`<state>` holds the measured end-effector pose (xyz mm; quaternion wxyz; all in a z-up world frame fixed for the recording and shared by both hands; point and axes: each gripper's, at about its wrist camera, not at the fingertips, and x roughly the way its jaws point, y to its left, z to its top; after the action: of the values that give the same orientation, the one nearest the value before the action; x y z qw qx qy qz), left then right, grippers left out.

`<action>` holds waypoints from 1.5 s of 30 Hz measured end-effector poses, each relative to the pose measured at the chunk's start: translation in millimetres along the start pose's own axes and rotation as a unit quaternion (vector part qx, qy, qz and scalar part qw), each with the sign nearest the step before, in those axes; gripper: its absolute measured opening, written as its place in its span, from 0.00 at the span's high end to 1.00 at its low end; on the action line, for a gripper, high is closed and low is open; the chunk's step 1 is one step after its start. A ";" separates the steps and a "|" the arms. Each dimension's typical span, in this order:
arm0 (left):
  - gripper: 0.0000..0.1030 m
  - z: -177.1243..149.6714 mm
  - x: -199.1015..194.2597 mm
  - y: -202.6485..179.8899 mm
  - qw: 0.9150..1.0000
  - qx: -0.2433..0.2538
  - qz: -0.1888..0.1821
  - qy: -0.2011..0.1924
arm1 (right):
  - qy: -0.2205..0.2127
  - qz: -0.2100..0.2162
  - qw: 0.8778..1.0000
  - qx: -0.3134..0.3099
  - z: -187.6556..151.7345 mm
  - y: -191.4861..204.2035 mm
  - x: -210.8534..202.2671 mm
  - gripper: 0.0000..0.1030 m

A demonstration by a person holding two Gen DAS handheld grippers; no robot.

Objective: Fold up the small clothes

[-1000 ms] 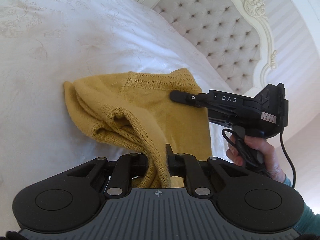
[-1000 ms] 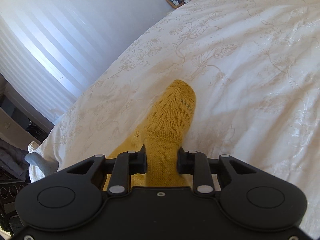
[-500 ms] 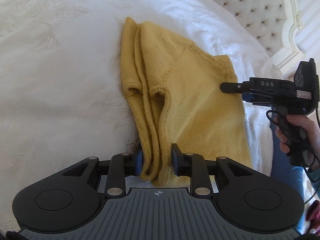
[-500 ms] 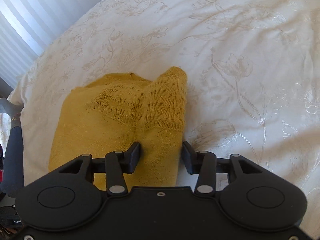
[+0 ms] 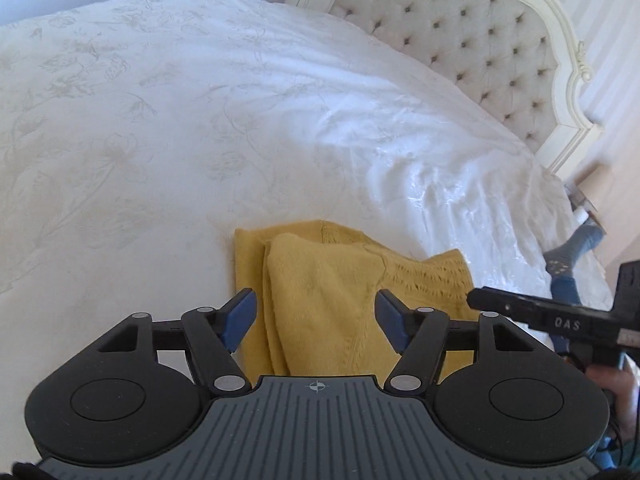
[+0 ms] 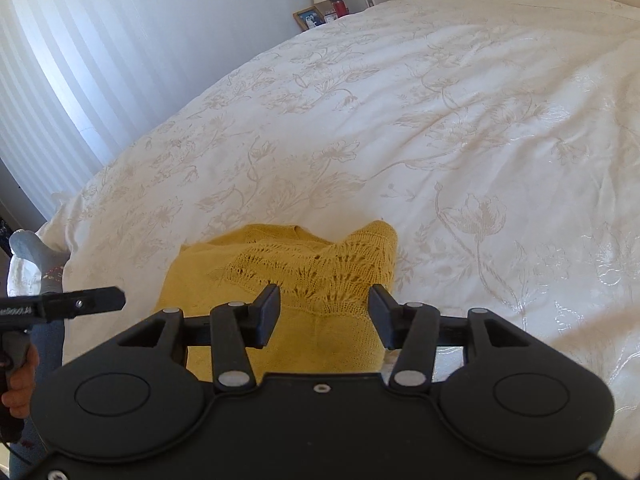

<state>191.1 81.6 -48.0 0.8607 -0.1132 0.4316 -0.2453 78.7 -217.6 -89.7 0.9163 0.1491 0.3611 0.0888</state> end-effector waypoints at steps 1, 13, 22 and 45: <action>0.38 4.7 8.7 3.6 1.000 -0.009 -0.002 0.009 | -0.003 -0.001 1.000 -0.005 -0.6 0.9 0.1 0.44; 0.86 12.8 47.6 23.6 0.997 -0.066 -0.018 0.019 | -0.023 0.013 1.000 -0.018 1.9 0.8 6.1 0.44; 0.86 -15.0 21.4 19.3 0.998 -0.010 0.032 -0.045 | -0.016 0.036 0.996 -0.082 18.8 23.1 32.0 0.44; 0.84 -8.1 2.4 5.4 0.993 0.032 0.058 -0.094 | 0.025 0.043 0.994 -0.099 46.7 29.6 114.9 0.84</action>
<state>187.6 85.1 -56.8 0.9134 -0.0828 0.3461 -0.1974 192.3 -168.5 -120.2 0.9125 0.0706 0.3663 0.1677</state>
